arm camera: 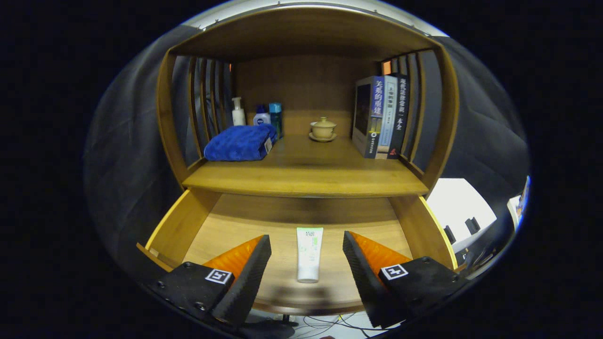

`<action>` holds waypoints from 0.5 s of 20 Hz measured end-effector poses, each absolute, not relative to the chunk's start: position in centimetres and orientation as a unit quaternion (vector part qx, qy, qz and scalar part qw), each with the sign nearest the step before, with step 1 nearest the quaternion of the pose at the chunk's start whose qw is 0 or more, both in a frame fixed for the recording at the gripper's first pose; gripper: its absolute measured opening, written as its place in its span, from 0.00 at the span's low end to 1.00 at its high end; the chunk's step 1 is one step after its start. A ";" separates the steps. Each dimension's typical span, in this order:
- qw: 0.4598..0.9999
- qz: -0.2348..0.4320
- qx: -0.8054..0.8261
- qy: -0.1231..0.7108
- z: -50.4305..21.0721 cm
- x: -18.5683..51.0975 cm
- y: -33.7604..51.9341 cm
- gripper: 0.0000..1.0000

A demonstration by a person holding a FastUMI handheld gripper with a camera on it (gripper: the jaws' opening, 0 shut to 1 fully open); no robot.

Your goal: Pull open the drawer, take out the items inside it, and place them on the countertop above the cabinet.

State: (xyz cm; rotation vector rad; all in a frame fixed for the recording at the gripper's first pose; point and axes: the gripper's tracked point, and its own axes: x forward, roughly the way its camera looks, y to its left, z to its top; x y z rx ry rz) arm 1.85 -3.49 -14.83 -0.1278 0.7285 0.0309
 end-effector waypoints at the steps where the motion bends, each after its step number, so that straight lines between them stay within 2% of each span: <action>1: 0.926 0.012 -0.063 0.371 -15.8 2.3 -3.4 0.99; 7: 0.881 -0.003 -0.054 0.470 -21.7 3.7 -3.9 0.98; 10: 0.867 -0.026 -0.061 0.494 -23.3 4.5 -5.0 0.98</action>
